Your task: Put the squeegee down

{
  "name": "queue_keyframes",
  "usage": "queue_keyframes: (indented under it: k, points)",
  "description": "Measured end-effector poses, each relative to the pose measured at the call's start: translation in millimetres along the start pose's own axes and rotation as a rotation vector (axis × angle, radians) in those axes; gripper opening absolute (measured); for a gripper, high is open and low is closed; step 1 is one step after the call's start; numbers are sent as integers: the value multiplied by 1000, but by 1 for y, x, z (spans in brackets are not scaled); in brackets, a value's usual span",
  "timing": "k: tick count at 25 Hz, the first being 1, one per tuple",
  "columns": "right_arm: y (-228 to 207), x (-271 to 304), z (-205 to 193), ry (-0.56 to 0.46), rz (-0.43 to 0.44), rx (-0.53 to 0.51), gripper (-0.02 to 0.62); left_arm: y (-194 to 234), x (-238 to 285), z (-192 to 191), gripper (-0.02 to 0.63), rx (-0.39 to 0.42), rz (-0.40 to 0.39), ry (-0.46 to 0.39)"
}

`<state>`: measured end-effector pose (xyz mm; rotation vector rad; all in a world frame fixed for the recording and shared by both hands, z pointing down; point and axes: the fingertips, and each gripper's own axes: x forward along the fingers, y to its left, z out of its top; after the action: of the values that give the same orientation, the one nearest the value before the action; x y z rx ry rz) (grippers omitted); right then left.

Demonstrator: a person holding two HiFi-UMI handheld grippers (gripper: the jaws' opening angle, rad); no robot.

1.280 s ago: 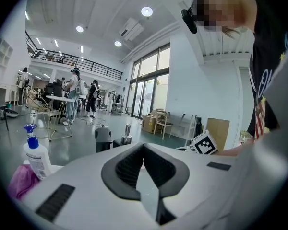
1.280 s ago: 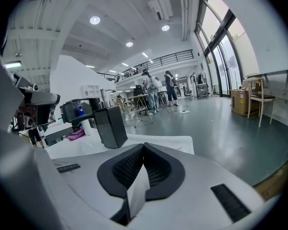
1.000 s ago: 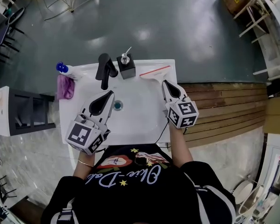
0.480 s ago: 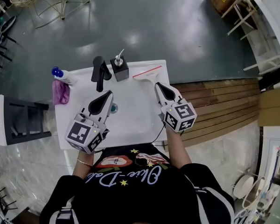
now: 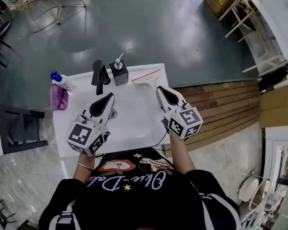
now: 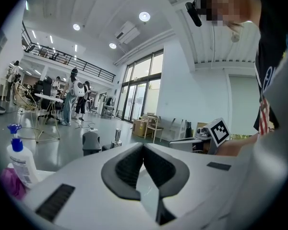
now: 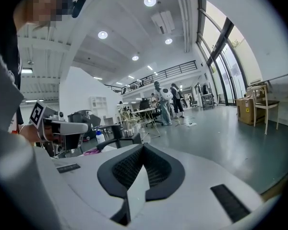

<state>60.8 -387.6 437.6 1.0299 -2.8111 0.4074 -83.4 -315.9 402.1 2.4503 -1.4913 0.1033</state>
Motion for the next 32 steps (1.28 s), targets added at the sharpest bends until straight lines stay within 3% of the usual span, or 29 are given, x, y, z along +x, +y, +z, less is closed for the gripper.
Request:
queue_keyframes:
  k: [15,32]
  points:
    - [9,-13,11,-34,-10,8,14,-2,6,-2,-6,8,-40,8]
    - [7,-10,7,-26,2,22,14,-1,5,-5,-6,12,-33,43]
